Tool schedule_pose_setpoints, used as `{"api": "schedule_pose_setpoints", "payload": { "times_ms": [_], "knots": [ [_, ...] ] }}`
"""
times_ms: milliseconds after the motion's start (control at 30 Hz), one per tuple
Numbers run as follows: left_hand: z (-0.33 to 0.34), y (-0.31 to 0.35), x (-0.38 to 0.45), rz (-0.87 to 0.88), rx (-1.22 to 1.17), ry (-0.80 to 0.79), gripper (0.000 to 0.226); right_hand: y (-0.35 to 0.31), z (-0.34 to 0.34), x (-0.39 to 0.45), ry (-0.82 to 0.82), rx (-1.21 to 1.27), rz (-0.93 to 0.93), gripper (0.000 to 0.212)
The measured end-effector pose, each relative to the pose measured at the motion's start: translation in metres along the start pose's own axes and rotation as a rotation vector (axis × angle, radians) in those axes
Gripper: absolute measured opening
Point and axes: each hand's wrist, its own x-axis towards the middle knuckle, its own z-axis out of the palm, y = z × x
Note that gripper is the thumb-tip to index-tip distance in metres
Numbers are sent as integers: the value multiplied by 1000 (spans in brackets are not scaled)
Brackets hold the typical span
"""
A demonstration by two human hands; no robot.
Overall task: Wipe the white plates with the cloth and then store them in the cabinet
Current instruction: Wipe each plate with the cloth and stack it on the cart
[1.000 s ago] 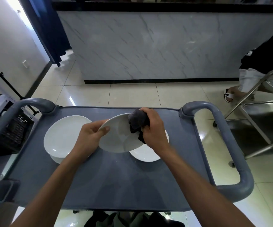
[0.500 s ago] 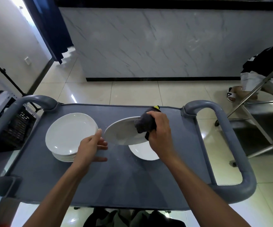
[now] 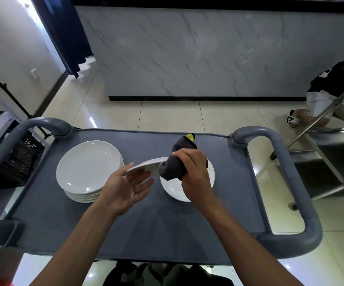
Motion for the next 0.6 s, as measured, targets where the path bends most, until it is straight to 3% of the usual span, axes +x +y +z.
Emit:
{"api": "schedule_pose_setpoints", "payload": {
  "times_ms": [200,600],
  "knots": [
    [2,5,-2,89,-247,-28,28,16,-4,-14,-104,-9,-95,45],
    [-2,16,3,169,-181,-47,24,25,-10,-15,-160,-11,-110,52]
  ]
}}
